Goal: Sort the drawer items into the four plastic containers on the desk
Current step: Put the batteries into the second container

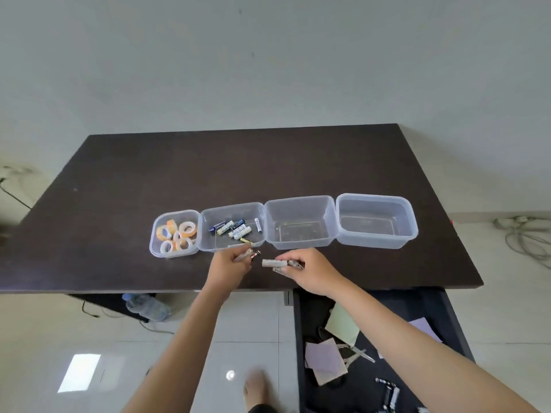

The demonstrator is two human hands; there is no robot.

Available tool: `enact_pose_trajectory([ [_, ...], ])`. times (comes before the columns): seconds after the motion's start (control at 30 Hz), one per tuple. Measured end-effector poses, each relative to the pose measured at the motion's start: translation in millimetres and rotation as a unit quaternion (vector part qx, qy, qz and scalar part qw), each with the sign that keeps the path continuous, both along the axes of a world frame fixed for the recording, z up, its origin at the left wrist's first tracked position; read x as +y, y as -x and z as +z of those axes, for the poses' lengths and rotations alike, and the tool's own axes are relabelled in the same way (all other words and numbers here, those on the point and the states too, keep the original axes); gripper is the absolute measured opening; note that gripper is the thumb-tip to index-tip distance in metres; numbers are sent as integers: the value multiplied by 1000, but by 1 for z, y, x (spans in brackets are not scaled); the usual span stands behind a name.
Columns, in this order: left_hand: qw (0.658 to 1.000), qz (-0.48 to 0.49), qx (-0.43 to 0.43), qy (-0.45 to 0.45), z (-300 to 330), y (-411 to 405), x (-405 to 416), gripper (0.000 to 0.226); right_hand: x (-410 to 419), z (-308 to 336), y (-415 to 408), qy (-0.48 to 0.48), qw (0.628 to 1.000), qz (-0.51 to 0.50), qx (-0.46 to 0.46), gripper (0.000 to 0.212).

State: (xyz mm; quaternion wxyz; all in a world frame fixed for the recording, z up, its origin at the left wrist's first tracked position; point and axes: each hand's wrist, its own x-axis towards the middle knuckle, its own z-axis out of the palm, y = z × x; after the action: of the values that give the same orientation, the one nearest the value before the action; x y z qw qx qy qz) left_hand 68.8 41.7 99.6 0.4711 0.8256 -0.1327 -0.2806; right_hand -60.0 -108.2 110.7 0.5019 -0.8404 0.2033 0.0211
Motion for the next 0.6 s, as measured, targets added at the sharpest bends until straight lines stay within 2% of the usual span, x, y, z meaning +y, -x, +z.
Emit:
enact_pose_trajectory([
  [0.17,995,-28,-79,-63,15,-82,9,31,25,16,-86,46,998,-38,-13,28],
  [0.4,973,-122,-102,-168,0,-130,2,3,33,-5,-158,129,986,-71,83,25],
  [0.6,975,-138,-80,-155,-20,-131,-2,19,36,-21,-174,151,977,-88,118,28],
])
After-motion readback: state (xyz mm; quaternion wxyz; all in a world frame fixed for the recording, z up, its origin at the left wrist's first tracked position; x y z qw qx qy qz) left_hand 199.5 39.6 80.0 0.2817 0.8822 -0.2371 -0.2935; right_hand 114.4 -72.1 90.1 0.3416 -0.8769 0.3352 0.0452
